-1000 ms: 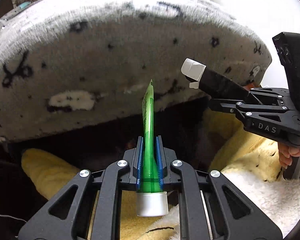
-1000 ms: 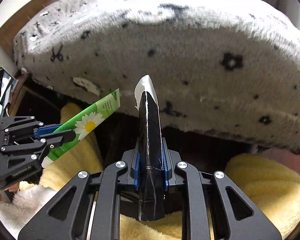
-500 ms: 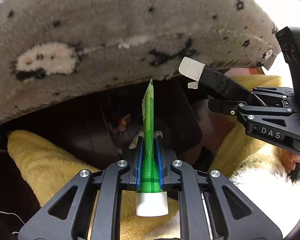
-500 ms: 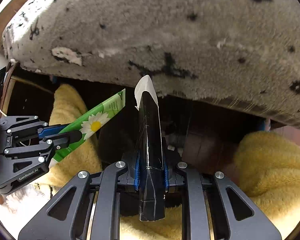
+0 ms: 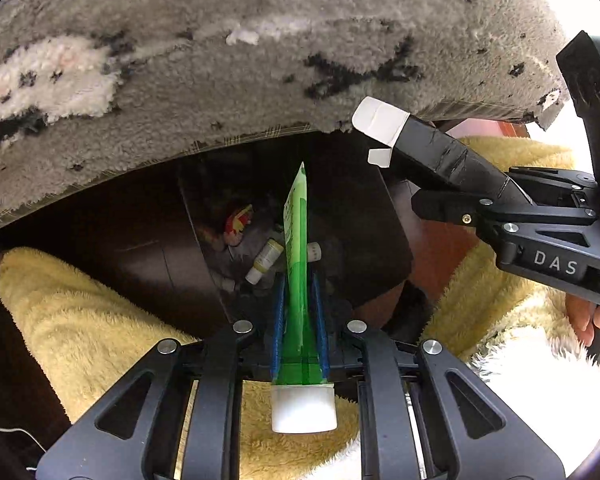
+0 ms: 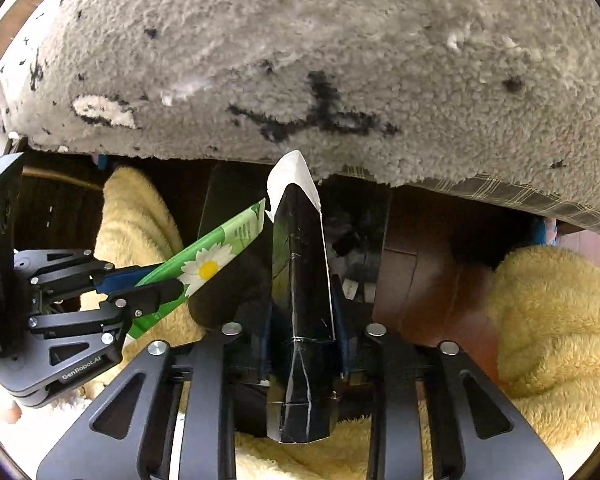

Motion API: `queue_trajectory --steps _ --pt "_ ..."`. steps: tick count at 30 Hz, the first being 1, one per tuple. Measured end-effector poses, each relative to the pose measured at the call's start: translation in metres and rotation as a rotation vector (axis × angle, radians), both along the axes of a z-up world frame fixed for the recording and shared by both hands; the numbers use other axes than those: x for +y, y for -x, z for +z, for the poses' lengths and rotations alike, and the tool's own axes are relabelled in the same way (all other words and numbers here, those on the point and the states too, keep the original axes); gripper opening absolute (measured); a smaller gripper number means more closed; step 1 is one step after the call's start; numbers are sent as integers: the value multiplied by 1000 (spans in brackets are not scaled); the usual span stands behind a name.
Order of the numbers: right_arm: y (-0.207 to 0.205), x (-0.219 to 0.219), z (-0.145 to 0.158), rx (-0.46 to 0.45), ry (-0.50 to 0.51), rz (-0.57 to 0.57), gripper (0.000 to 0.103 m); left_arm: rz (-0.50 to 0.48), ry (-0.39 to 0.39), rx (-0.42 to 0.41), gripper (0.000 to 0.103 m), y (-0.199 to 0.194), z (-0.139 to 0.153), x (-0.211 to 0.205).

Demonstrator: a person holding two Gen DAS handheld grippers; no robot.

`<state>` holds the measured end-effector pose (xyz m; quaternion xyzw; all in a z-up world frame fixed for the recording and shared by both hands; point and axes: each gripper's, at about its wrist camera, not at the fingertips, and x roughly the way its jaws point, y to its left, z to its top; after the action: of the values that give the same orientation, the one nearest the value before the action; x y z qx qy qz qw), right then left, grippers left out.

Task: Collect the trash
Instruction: 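Lower both tools below the bed edge and release the box and tube into the bin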

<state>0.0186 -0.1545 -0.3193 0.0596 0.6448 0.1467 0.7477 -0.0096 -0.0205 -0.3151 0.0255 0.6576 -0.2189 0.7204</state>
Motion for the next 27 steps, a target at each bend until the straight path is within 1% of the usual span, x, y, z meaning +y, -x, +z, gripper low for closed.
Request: queue_trajectory --steps 2,3,4,5,7,11,12,14,16,17,19,20,22,27 --pt "-2 0 0 4 -2 0 40 1 -6 -7 21 -1 0 0" --pt "-2 0 0 4 2 -4 43 2 -14 -17 31 -1 2 0" --pt "-2 -1 1 2 6 -9 49 3 -20 -27 37 -1 4 0" --pt "-2 -3 2 -1 7 -16 52 6 -21 -32 38 -1 5 1" --pt "-2 -7 6 -9 6 -28 56 11 -24 -40 40 -1 10 3" --pt "1 -19 16 -41 7 -75 69 24 -32 -64 43 0 19 5" --pt "0 -18 17 -51 8 -85 71 25 -35 -72 46 0 23 7" --pt "1 -22 24 -76 16 -101 79 28 -38 -92 52 0 30 8" --pt "1 -23 33 -105 20 -112 82 33 -38 -110 61 0 39 10" --pt "2 -25 38 -123 17 -115 86 36 -37 -120 64 -1 42 11" --pt "1 -29 48 -160 18 -114 92 40 -28 -144 74 -3 52 13" --pt "1 -29 53 -178 27 -107 92 39 -23 -160 75 -5 59 14" --pt "-1 -31 63 -211 39 -100 92 33 -19 -201 82 -8 74 16" --pt "-10 -41 94 -293 39 -122 92 26 -11 -324 91 -16 117 18"
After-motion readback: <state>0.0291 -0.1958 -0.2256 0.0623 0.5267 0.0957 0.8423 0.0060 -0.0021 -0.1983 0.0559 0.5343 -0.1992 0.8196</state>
